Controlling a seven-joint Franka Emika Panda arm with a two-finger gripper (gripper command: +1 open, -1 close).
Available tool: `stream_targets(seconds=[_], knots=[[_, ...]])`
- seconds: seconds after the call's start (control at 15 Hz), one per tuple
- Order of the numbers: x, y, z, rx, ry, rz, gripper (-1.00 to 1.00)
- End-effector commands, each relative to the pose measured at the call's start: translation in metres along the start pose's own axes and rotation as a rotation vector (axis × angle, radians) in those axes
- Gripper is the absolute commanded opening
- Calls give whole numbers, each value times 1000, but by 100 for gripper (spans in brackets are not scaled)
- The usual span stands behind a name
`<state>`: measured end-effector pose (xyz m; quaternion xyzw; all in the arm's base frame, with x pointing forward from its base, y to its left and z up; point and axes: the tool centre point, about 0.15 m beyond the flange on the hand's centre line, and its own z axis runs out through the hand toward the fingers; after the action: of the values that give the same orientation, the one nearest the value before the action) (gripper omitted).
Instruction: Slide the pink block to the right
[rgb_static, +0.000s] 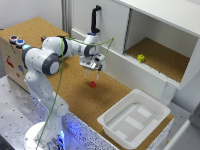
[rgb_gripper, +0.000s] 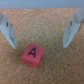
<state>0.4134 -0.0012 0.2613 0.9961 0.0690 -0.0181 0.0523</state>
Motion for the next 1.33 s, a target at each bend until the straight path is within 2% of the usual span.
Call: stream_targets(seconds=[0.0,0.27,0.33,0.8,1.27], knots=[[-28,33,15,204,203,141,100],[-27,53,8,196,208,138,100],[-27,55,9,185,203,134,-100],[-33,48,46,189,104,139,-100],[-15,22,51,176,90,131,-100]])
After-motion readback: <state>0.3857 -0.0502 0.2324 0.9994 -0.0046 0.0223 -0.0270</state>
